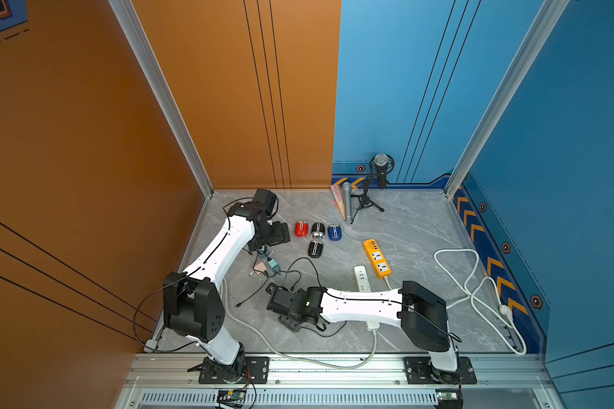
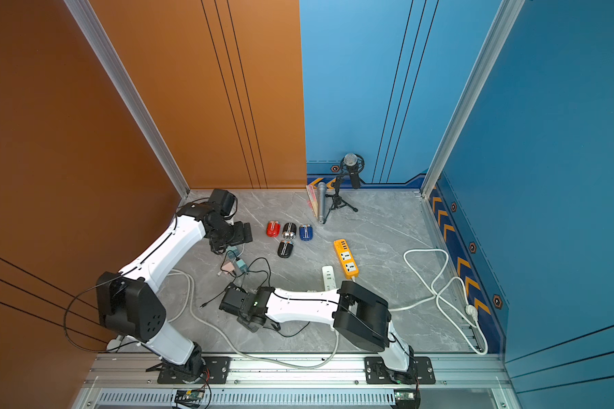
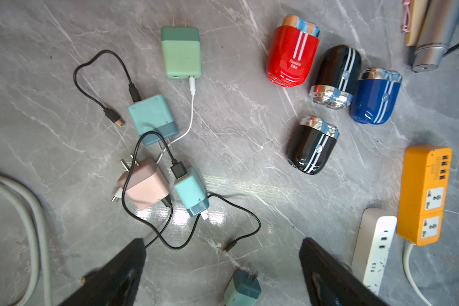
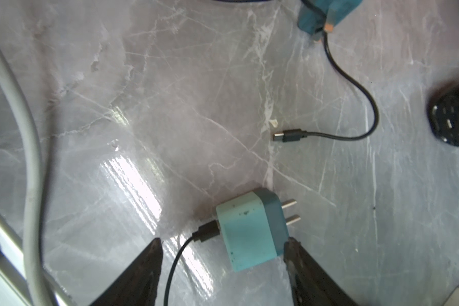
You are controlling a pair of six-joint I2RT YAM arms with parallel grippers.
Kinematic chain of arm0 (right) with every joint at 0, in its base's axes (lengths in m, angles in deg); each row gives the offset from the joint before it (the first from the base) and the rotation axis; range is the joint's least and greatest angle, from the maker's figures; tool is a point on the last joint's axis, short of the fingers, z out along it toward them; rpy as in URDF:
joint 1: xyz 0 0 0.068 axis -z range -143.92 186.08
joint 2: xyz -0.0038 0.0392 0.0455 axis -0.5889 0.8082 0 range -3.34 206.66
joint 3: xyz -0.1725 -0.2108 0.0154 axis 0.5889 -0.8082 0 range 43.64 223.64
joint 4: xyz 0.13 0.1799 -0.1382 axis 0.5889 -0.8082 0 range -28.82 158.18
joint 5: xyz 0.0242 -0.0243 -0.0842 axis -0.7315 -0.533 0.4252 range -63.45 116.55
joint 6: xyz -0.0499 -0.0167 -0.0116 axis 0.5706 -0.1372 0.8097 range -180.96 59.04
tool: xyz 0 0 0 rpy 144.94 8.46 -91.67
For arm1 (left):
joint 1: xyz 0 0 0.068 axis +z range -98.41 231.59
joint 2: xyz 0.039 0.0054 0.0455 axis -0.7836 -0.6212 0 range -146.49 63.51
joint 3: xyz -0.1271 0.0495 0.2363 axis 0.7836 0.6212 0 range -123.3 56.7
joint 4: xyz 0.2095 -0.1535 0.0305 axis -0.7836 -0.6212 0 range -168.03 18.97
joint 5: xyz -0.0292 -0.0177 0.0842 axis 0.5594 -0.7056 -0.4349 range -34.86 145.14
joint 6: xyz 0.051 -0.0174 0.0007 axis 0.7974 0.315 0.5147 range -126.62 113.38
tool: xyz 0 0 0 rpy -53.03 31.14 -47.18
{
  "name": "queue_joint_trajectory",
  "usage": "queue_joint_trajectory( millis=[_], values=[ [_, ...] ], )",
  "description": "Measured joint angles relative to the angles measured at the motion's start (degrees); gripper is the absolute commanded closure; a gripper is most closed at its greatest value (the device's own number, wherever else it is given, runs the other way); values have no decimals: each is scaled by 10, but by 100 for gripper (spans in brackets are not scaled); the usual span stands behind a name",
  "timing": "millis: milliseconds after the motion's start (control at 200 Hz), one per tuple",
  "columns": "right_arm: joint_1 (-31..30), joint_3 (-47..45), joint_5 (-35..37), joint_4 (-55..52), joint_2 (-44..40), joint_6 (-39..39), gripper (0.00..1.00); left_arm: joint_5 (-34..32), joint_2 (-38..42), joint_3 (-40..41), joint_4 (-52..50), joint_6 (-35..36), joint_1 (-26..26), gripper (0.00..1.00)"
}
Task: Unplug the electric shaver
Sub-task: Place the plug at the center of the board, then pick up the electric shaver from the center of the board.
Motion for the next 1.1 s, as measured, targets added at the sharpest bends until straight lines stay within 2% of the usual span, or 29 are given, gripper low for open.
queue_joint_trajectory(
  millis=[135, 320, 530, 751, 1101],
  values=[
    [12, -43, 20, -24, -67, -83, 28, 12, -1, -5, 3, 12, -2, 6],
    [65, -101, 48, -68, -160, -214, 27, 20, -10, -7, 4, 31, -16, 7],
    [123, -174, 50, -117, -205, -326, 25, 25, -20, -7, 4, 39, -48, 7],
    [157, -198, 22, -132, -203, -355, 24, 23, -23, -7, 5, 32, -76, 7],
    [179, -196, -32, -114, -160, -326, 24, 14, -30, -11, 6, 13, -95, 7]
  ],
)
